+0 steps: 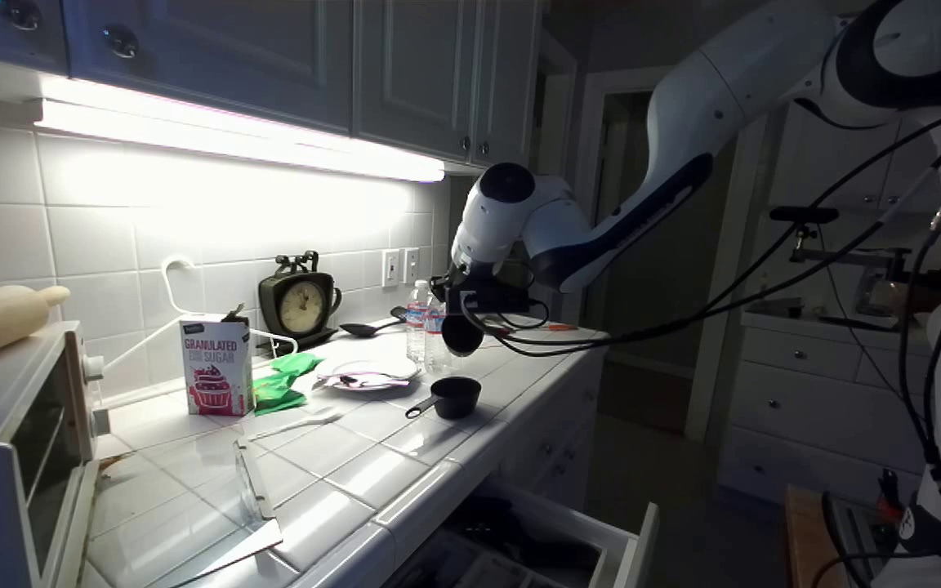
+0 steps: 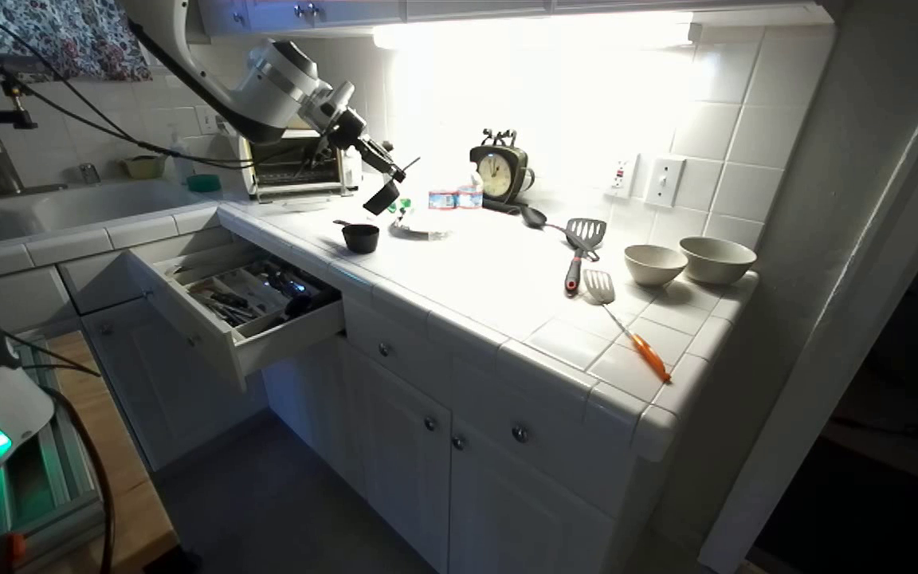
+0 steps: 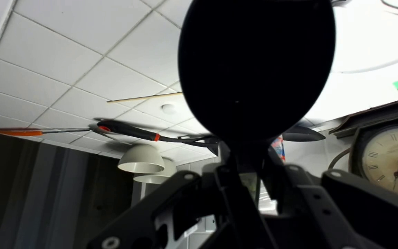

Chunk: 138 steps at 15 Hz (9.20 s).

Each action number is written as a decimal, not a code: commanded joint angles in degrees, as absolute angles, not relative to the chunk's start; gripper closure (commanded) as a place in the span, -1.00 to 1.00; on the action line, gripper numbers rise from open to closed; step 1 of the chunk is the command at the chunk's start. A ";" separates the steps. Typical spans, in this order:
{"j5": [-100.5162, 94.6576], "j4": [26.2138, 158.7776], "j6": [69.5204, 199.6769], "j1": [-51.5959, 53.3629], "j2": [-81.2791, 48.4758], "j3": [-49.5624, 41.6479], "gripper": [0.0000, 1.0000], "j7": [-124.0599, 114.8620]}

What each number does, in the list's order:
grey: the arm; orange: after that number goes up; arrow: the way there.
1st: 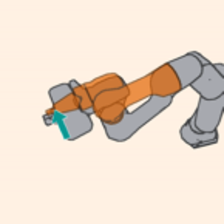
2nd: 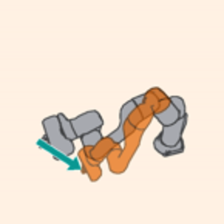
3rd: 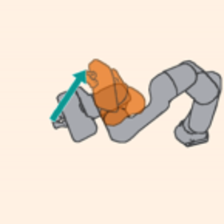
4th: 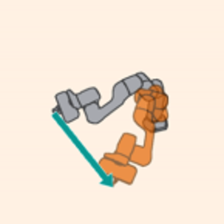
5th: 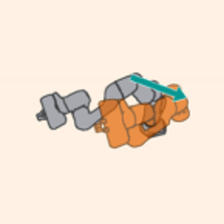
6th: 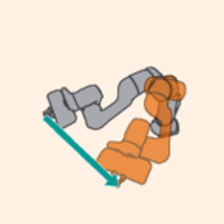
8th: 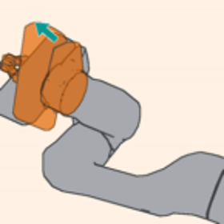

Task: Move the objects from the black scop on the right into the scoop on the left

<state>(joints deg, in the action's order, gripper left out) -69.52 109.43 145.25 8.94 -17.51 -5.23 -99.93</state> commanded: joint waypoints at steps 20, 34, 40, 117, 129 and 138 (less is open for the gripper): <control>-77.17 112.93 143.30 7.41 -13.53 -2.40 0.88 -106.75; -81.24 114.42 142.63 6.71 -12.09 -1.19 0.88 -109.48; -83.65 114.39 141.97 6.65 -12.03 -0.90 0.88 -111.60; -103.44 121.12 133.32 6.45 -7.40 4.92 0.88 -123.88; -107.22 122.31 131.41 6.59 -7.50 5.77 0.88 -125.48; -108.53 123.06 129.81 6.82 -7.44 6.61 0.88 -126.25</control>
<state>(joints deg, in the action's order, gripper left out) -105.66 120.87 131.41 6.89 -9.28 5.84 -123.53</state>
